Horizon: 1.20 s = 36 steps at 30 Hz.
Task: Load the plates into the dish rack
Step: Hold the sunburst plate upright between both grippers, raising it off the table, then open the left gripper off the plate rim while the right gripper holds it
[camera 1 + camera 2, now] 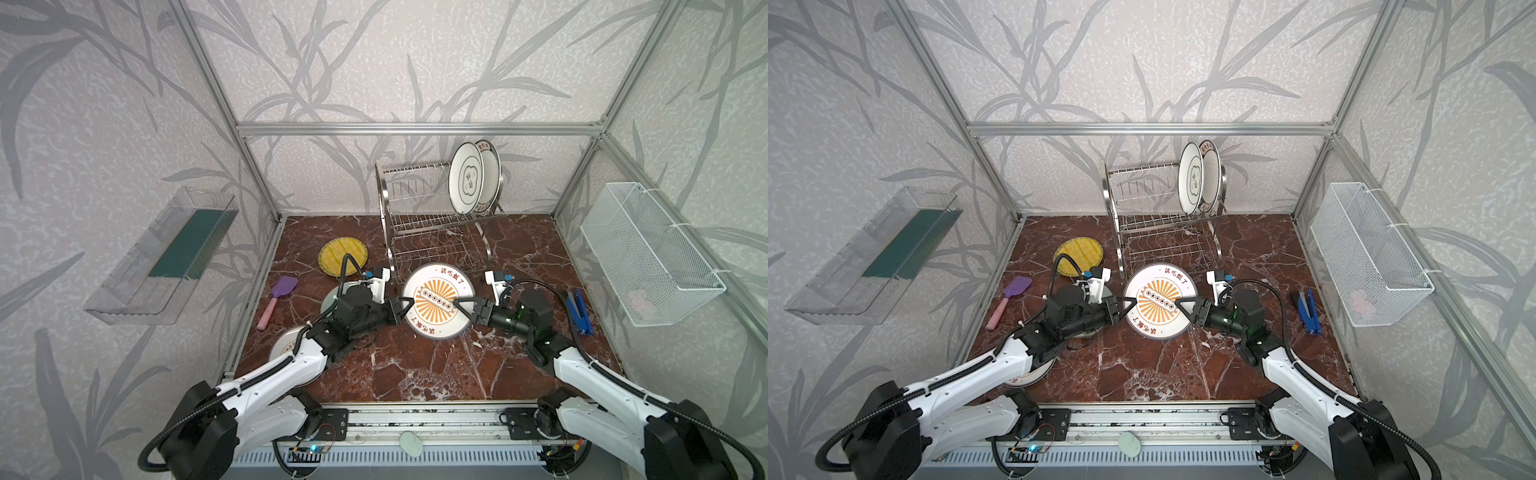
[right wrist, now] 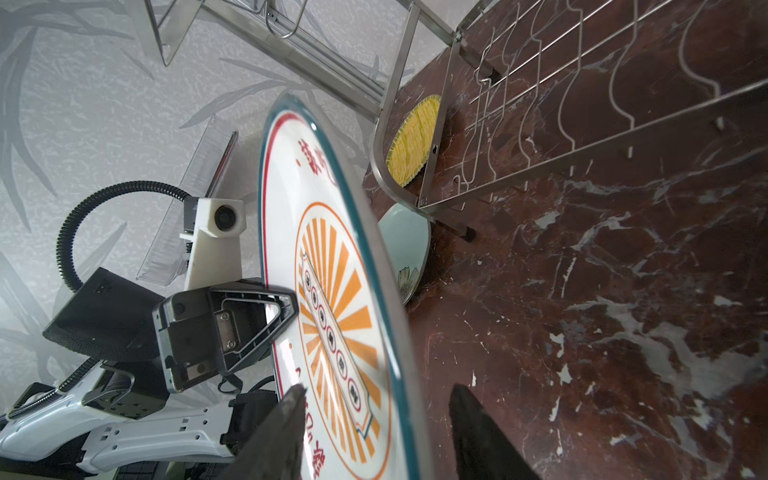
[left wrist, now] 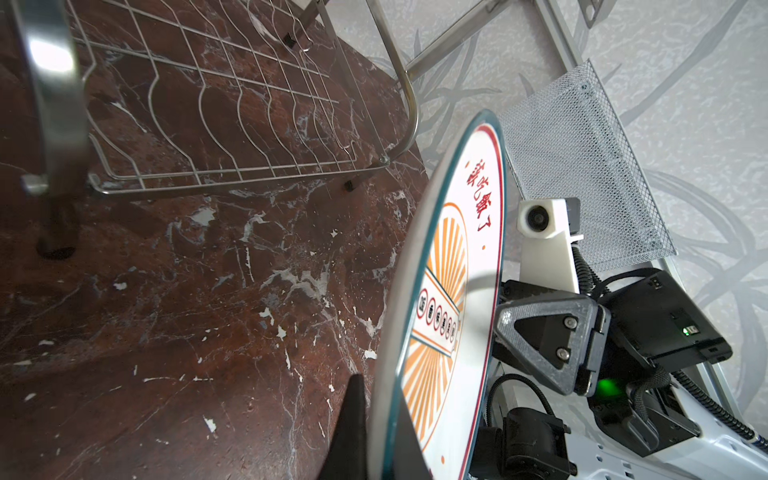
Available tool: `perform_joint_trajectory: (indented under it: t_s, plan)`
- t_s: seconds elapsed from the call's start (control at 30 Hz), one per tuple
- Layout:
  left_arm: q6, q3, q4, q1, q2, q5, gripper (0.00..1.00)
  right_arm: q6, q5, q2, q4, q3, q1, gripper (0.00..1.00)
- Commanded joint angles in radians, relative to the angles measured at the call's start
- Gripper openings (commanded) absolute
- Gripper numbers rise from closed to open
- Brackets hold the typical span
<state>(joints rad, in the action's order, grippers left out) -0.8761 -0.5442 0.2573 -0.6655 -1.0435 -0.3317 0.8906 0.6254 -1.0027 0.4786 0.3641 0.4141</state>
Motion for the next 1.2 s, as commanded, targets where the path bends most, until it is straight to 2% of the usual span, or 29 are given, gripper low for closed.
perform_joint_trajectory:
  t_s: [0.0,0.3,0.57,0.87,1.17]
  plan:
    - [-0.019,0.013,0.077,0.007,0.059,0.058,0.00,0.018,-0.015,-0.017,0.095,-0.003,0.028,0.54]
    - [-0.033,0.029,0.080,0.010,0.082,0.058,0.00,0.050,-0.053,-0.083,0.210,0.009,0.098,0.49]
    - [-0.030,0.033,0.082,0.010,0.081,0.062,0.00,0.071,-0.061,-0.112,0.254,0.022,0.118,0.35]
    - [-0.022,0.030,0.076,0.010,0.079,0.063,0.00,0.070,-0.056,-0.119,0.255,0.027,0.121,0.01]
    - [-0.012,0.029,0.044,0.010,0.085,0.089,0.00,0.068,-0.048,-0.124,0.298,0.034,0.122,0.00]
